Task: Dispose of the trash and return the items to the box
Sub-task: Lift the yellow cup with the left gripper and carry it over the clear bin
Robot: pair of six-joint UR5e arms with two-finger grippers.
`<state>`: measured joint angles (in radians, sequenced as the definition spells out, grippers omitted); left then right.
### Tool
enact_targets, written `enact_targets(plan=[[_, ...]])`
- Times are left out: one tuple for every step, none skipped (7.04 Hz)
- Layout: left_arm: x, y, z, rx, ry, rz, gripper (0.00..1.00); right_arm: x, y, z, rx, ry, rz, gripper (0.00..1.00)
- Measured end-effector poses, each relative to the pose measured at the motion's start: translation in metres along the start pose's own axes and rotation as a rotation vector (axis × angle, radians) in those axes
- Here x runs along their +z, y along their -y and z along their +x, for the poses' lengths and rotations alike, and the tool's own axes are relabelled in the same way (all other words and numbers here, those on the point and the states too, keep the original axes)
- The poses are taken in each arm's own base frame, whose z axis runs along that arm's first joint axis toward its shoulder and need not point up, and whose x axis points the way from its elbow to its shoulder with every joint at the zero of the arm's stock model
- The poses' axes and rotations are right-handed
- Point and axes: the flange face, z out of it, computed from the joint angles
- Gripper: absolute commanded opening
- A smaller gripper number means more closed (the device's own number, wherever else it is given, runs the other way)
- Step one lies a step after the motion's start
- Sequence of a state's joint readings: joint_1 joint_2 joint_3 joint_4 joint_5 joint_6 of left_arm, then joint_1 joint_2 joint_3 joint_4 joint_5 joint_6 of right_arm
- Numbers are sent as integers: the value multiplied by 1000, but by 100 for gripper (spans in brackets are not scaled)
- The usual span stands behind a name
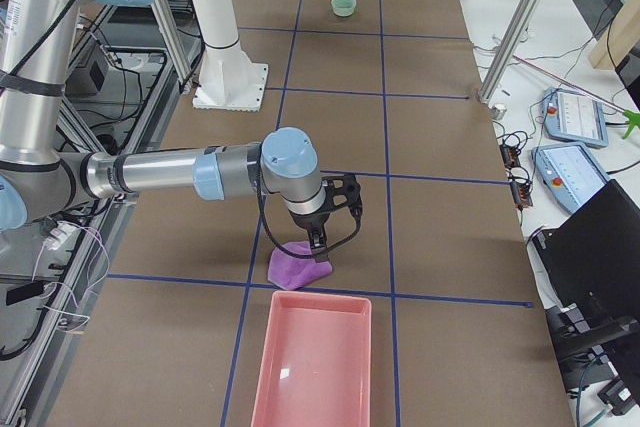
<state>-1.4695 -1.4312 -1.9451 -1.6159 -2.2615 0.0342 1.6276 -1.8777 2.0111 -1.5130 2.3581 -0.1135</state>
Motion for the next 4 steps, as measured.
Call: enact_targets(plan=[[8,-3,-60,39,13,-21,0,0,0,0,0,1,0,100],[25,-5,-110,71,0,-40,0,0,0,0,-1,1,1,100],[50,-13,-148,92,-26,-45,0,0,0,-1,-2,3,2,100],[77,-25,-174,86,-51,-34,0,-1,0,-1,-3,7,2,100]])
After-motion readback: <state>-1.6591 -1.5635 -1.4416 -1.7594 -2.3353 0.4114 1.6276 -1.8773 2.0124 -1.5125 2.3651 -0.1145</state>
